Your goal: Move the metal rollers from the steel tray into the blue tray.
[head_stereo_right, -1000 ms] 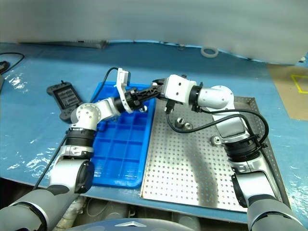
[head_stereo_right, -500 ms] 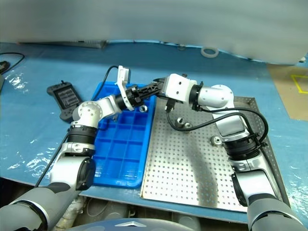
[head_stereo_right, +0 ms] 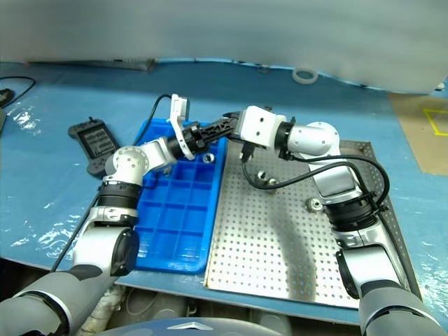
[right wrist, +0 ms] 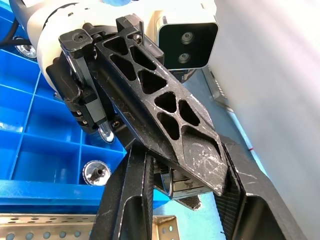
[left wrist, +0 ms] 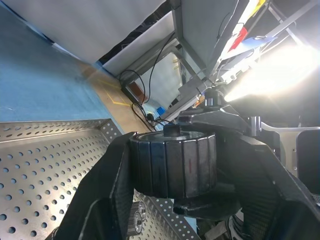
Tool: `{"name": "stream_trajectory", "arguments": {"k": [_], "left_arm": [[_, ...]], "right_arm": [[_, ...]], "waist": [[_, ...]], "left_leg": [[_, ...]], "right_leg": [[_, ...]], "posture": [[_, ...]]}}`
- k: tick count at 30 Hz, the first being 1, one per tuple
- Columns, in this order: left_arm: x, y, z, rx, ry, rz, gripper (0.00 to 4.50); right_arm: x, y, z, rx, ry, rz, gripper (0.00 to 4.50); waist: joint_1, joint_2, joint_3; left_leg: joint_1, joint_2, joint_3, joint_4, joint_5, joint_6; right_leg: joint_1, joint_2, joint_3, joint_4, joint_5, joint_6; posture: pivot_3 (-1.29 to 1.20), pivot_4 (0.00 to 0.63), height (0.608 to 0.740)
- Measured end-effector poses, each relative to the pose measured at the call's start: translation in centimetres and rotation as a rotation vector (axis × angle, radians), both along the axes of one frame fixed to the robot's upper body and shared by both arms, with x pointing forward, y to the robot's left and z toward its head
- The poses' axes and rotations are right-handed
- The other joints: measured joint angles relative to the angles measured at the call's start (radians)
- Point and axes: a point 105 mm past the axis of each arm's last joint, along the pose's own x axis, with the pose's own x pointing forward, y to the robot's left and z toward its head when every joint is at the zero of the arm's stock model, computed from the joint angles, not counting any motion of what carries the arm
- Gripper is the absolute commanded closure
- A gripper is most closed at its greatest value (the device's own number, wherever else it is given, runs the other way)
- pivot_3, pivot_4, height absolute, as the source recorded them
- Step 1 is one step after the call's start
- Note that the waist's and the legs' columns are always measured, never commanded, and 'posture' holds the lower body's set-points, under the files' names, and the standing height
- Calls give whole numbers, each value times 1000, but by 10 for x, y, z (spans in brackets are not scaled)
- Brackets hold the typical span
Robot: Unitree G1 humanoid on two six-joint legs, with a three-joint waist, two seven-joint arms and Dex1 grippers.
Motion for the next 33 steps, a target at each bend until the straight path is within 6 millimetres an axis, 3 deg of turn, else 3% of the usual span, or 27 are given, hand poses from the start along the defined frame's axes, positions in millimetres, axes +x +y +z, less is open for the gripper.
{"name": "stream_trajectory", "arguments": {"k": [2, 3, 10, 11, 24, 30, 33], "left_arm": [[0, 0, 1, 4, -1, 5, 2074], [0, 0, 1, 7, -2, 8, 2074], [2, 1, 8, 7, -18, 54, 2074], [2, 0, 9, 1, -20, 53, 2074], [4, 10, 6, 34, -24, 93, 2074], [-42, 80, 9, 309, -355, 140, 2074], [-59, 92, 16, 371, -501, 170, 2074]], "right_arm": [[0, 0, 0, 0, 0, 0, 3255], [0, 0, 0, -1, 3, -1, 2532], [-3, 4, -2, 31, 69, 36, 219], [-2, 4, -3, 37, 81, 20, 54], [2, 0, -5, 27, 89, -28, 54], [8, -35, -13, -10, 100, -131, 54], [9, -37, -17, -6, 109, -140, 54]], "waist": [[0, 0, 0], [0, 0, 0], [1, 0, 0], [1, 0, 0], [1, 0, 0], [-20, 0, 0], [-18, 0, 0]], "left_leg": [[0, 0, 0, 0, 0, 0], [0, 0, 0, 0, 0, 0], [0, 0, 0, 0, 0, 0], [0, 0, 0, 1, 0, 0], [0, 0, 0, 1, 0, 0], [0, 3, 1, 0, 3, -5], [1, 3, 1, 0, 3, -5]], "right_leg": [[0, 0, 0, 0, 0, 0], [0, 0, 0, 0, 0, 0], [0, 0, 0, 1, 0, 0], [0, 0, 0, 1, 0, 0], [0, 0, 0, 1, 0, 0], [-1, 2, -1, 0, 0, 0], [1, 2, -1, 0, 0, 0]], "posture": [[-49, 150, 740], [-48, 150, 740], [-43, 150, 740], [-43, 150, 740], [-50, 150, 740], [-54, 150, 740], [-24, 150, 740]]}}
